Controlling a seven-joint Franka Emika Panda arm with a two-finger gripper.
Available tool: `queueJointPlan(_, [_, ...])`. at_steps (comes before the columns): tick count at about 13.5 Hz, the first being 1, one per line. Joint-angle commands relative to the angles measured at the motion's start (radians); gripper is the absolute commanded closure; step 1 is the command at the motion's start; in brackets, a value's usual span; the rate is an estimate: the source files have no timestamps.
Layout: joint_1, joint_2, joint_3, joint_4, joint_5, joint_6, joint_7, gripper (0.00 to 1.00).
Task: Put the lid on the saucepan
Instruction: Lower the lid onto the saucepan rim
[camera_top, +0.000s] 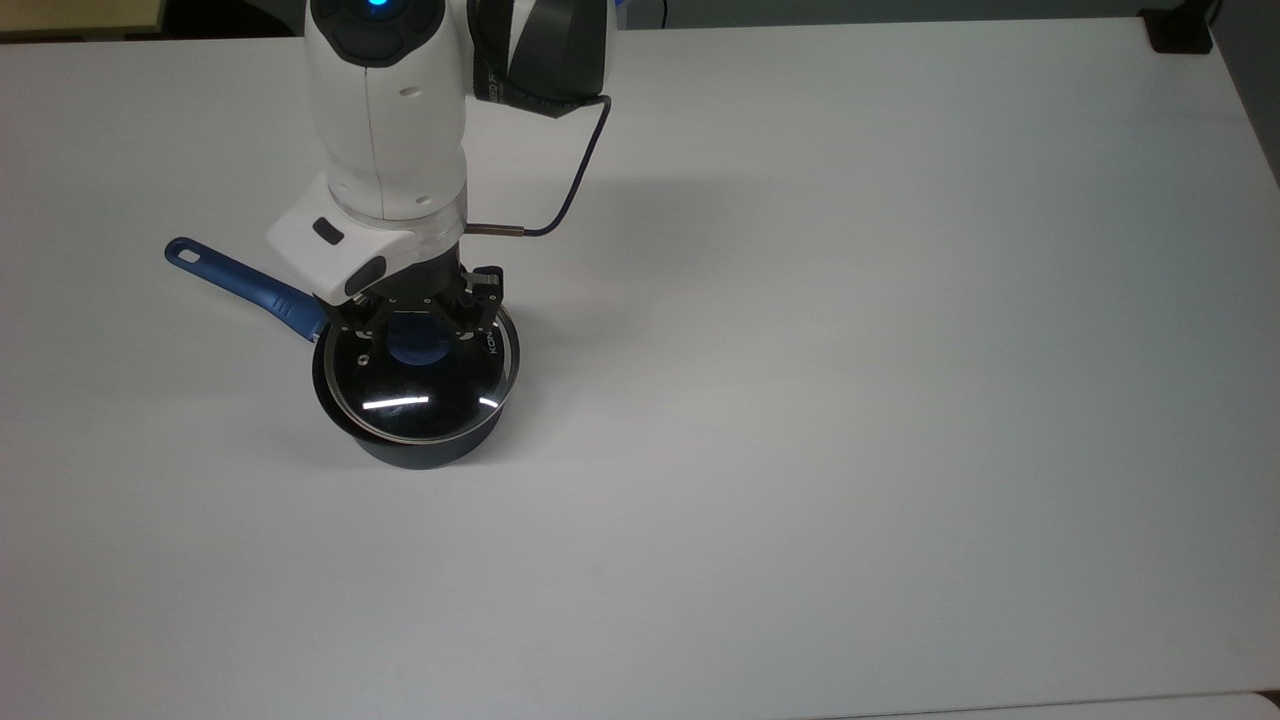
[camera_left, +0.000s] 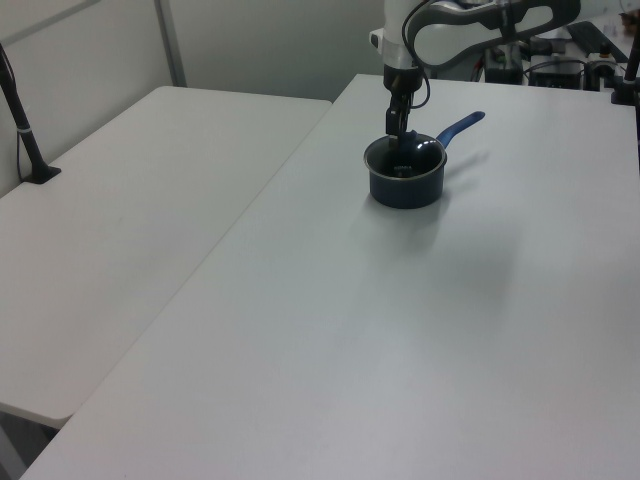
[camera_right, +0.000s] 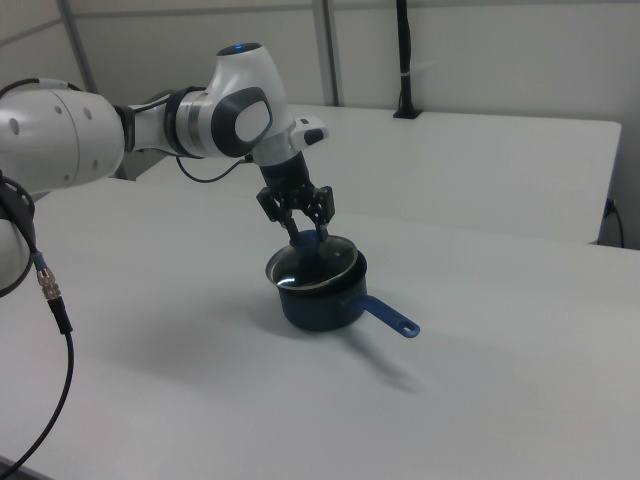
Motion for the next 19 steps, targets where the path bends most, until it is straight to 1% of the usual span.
queueJointPlan(1, [0.005,0.019,-0.009,0.016,0.002,0.021,-0.016,0.65])
queueJointPlan(3, [0.002,0.025,-0.009,0.012,0.001,0.067,-0.02,0.65])
queueJointPlan(4, [0.001,0.034,-0.009,0.012,0.001,0.072,-0.042,0.65])
queueJointPlan(8, [-0.007,0.033,-0.022,0.012,0.015,0.072,-0.185,0.65])
queueJointPlan(15, [-0.007,0.03,-0.023,-0.005,0.018,0.079,-0.202,0.64])
queueJointPlan(17, [-0.015,0.011,-0.032,-0.005,0.05,0.079,-0.213,0.64])
queueJointPlan(19, [-0.019,0.001,-0.036,-0.008,0.062,0.078,-0.236,0.64])
